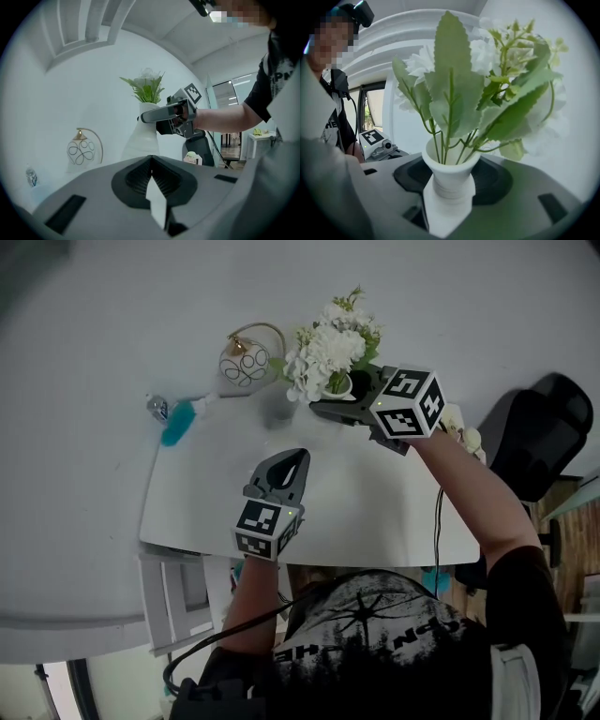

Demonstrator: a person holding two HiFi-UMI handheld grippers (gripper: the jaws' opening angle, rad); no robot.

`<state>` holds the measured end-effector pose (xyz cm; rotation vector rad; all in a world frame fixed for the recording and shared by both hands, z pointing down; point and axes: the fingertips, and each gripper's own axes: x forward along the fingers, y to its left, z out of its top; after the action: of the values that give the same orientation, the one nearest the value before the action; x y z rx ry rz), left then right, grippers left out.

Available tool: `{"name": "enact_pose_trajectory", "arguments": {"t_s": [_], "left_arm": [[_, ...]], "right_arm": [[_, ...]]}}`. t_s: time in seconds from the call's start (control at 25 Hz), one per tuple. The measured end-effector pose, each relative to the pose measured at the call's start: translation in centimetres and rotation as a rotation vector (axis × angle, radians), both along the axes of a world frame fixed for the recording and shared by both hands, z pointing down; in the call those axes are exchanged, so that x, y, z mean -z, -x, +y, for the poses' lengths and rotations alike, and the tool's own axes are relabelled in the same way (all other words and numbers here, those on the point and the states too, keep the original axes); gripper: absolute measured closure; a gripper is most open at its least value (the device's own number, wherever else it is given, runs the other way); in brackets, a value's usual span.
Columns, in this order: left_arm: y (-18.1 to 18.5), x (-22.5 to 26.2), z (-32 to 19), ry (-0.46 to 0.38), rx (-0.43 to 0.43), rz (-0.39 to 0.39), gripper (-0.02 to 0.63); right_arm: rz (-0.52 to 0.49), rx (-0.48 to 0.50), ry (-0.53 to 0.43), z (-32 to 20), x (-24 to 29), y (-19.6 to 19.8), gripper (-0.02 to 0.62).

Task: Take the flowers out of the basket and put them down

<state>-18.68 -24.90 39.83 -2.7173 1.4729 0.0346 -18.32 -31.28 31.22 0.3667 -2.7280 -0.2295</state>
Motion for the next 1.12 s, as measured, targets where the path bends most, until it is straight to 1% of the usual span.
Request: {"name": "enact_pose_trajectory", "arguments": {"t_s": [0.08,0.28,0.36,0.48,0.6,0.76,0.96,1.12], "left_arm": [[-0.4,-0.4,-0.4,-0.015,-0.027,0.005,0.595],[-0.8,-1.3,-2.2,-0.012,-0.089,0.022,0.595],[-1.9,-1.3,-2.5,-0.010,-0.112,0.024,0.595],[-5.3,-1.6,-2.9,-0.010,-0.158,0.017,0.595],[-9.6,-2.1,-2.6,-0.006,-0.209,0.010,0.595],[-14.6,-3.2,-1.6,0.018,-0.245,0.008,0.595],[-18.2,-5.6,-1.7,0.069,-0.291,0.020,0.595],[-19.1,-7.6,-2.0,0.110,-0.291,0.033,0.595]], "right_arm": [[0.003,-0.029,-0.021,-0.3,0.0,-0.7,0.345],[0.043,-0.095,-0.024,-2.0,-1.5,-1.6,0.345],[0.057,-0.120,-0.025,-2.3,-1.9,-2.9,0.345],[0.057,-0.163,-0.021,-2.5,-3.0,-6.6,0.344],[0.046,-0.212,-0.024,-2.3,-4.1,-11.3,0.344],[0.054,-0.257,-0.052,-1.5,-5.6,-16.6,0.344],[0.077,-0.321,-0.074,-1.4,-8.4,-20.5,0.344],[0.094,-0.358,-0.080,-1.2,-11.3,-22.1,0.344]]}}
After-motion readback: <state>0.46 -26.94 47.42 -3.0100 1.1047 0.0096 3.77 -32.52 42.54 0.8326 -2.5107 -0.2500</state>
